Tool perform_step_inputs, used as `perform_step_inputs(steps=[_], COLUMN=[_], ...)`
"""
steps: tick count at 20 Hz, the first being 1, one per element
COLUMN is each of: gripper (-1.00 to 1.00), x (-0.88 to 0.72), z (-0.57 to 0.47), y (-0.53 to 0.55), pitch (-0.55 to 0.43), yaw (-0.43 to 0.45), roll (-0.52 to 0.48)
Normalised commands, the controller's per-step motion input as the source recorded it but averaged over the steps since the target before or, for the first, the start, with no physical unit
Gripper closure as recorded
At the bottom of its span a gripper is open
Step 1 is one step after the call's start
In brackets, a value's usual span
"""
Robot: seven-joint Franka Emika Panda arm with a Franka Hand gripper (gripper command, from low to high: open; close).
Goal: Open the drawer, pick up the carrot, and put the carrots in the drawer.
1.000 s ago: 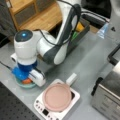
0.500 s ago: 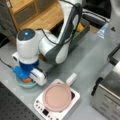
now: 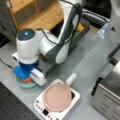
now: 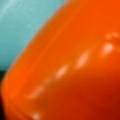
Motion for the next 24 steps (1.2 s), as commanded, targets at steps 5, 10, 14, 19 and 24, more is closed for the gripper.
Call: perform_step_inputs(steps=[5,10,14,19,24], gripper=[1.00,1.00,1.00,1.00,1.00], x=[0.08,0.10,0.14,0.15,0.09], z=[0.20,0.23,0.20,0.19,0.30], y=[0.03,0.04,0.04,0.05,0.12], pitch=[0.133,0.148,0.141,0.141,0.149], yaw=[-0.076,-0.082,-0.091,-0.099,-0.102], roll=[0.066,0.058,0.050,0.047,0.063])
